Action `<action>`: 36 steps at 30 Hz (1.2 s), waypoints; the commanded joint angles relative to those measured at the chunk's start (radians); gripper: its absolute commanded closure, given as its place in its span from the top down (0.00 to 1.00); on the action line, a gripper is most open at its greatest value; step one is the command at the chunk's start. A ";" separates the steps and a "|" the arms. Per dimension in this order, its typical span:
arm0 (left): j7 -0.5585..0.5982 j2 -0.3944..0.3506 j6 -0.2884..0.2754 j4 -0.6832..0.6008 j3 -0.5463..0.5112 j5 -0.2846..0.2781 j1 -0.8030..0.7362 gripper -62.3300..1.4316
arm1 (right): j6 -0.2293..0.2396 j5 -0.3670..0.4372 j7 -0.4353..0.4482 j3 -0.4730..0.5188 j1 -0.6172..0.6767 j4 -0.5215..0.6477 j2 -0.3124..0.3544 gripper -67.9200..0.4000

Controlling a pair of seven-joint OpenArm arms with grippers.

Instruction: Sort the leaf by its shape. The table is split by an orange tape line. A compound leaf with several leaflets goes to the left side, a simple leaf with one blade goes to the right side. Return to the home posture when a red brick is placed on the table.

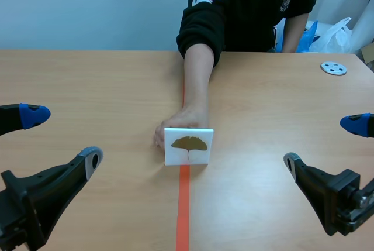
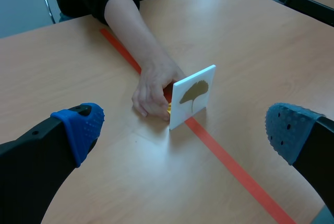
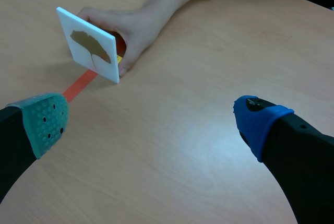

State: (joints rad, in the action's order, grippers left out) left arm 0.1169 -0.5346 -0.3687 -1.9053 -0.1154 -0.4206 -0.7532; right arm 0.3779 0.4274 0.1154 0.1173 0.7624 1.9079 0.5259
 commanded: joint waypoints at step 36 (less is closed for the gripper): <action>-0.059 0.002 -0.025 0.011 0.015 0.048 0.057 1.00 | -0.003 0.010 0.018 0.002 -0.012 0.017 0.000 1.00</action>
State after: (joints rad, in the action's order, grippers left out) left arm 0.0414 -0.5346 -0.3946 -1.8973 -0.1116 -0.3637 -0.7105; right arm 0.3779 0.4274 0.1154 0.1173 0.7624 1.9079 0.5259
